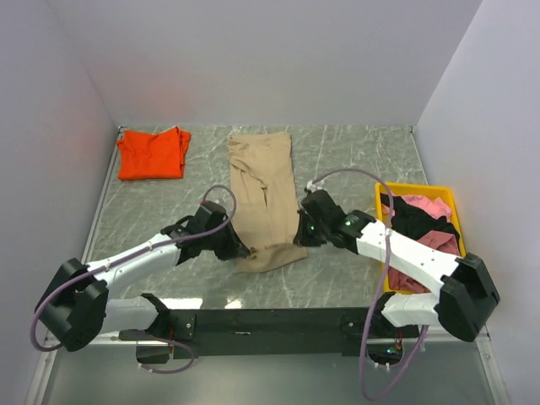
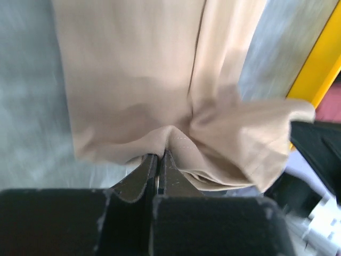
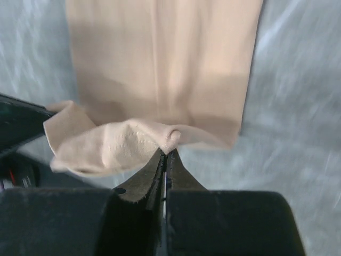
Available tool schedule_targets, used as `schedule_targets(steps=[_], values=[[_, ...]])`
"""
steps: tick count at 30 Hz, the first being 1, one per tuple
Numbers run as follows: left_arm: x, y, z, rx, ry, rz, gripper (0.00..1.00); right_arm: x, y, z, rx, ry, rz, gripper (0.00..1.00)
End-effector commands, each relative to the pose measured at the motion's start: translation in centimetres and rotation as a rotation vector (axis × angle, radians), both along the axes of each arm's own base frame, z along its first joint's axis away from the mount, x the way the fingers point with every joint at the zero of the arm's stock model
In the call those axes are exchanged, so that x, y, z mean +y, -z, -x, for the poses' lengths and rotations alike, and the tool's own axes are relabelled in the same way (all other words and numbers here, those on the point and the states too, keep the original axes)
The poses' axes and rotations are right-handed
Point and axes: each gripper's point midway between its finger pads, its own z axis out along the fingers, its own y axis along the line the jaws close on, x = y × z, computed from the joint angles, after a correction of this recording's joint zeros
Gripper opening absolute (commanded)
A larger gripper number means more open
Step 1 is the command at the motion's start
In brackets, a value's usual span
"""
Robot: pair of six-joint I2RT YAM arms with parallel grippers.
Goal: Fold and stack the t-shirts
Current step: Fold the tshirt
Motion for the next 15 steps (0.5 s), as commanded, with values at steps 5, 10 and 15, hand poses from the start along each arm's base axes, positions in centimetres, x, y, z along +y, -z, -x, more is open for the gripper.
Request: schedule_targets(steps=[5, 10, 15], values=[[-0.1, -3.9, -9.3, -0.233, -0.124, 0.020, 0.00, 0.2, -4.2, -10.1, -0.268, 0.168, 0.046, 0.00], [0.9, -4.1, -14.1, -0.270, -0.221, -0.043, 0.00, 0.6, -4.6, -14.6, -0.304, 0.191, 0.091, 0.00], [2.3, -4.1, -17.0, -0.281, -0.283, -0.079, 0.00, 1.1, -4.1, -17.7, -0.292, 0.190, 0.089, 0.00]])
